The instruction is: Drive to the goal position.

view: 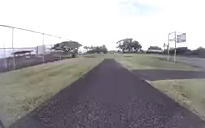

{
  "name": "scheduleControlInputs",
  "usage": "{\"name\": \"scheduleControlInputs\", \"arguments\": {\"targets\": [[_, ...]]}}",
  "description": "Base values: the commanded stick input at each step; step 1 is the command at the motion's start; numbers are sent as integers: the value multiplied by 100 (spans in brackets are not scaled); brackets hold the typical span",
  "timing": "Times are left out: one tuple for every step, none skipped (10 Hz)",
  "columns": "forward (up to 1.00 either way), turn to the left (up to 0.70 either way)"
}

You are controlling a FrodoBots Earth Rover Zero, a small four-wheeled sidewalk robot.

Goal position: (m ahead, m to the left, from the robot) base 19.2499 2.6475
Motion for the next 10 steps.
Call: {"name": "scheduleControlInputs", "arguments": {"targets": [[85, 0], [85, 0], [85, 0], [85, 0], [85, 0], [85, 0], [85, 0], [85, 0], [85, 0], [85, -7]]}}
